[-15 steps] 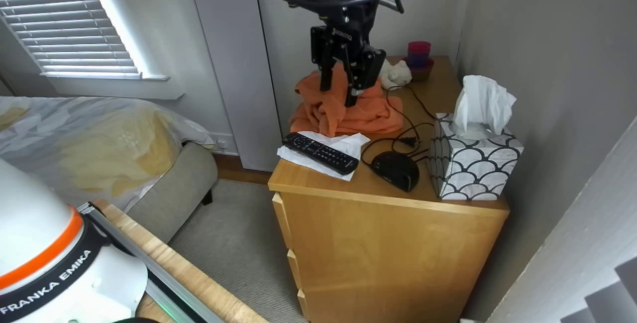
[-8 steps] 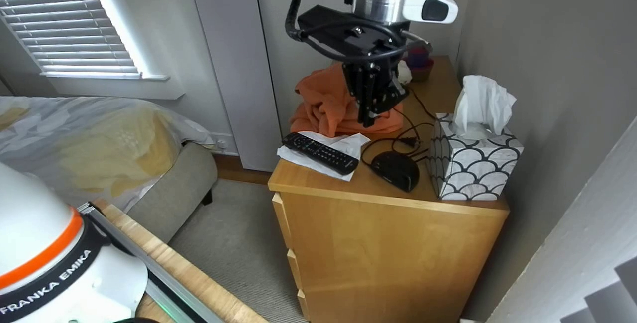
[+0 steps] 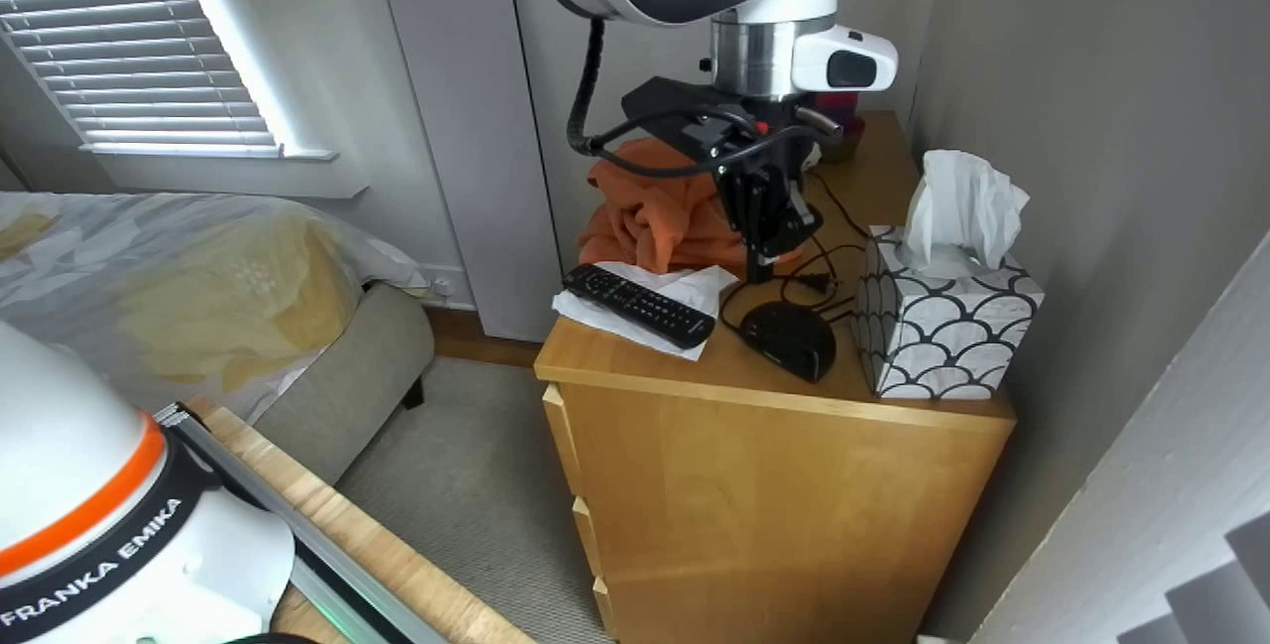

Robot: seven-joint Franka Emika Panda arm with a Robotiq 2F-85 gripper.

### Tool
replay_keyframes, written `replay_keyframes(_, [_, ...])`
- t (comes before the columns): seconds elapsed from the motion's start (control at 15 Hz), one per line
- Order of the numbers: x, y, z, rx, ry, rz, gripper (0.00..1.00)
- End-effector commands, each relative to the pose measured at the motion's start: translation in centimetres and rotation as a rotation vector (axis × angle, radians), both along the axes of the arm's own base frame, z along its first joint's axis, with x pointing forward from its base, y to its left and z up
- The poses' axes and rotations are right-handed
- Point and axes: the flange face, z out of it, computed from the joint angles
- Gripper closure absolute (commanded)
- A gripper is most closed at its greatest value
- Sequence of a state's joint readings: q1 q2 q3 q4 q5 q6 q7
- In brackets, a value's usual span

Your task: Press a button on the black device

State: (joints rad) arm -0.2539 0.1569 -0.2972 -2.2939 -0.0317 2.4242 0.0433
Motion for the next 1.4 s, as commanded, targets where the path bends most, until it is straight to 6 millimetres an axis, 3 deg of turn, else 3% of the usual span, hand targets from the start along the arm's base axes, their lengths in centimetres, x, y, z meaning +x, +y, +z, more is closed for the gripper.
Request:
replay_keyframes(0.0, [1.2,0.3,-2.1,-0.083,0.05,-0.061,1.0])
replay_keyframes(0.13, [1.6,0.2,-2.3,-0.139,0.053,-0.074,1.0])
replay_keyframes(0.6, [1.3,0.5,-1.8,-0.094,0.047,-0.057,1.0])
replay_keyframes(0.93, [1.8,-0.3,-1.9,-0.137,-0.037,-0.068,1.0])
replay_keyframes(1.33, [2.2,-0.6,-3.2,-0.174,-0.073,-0.078,1.0])
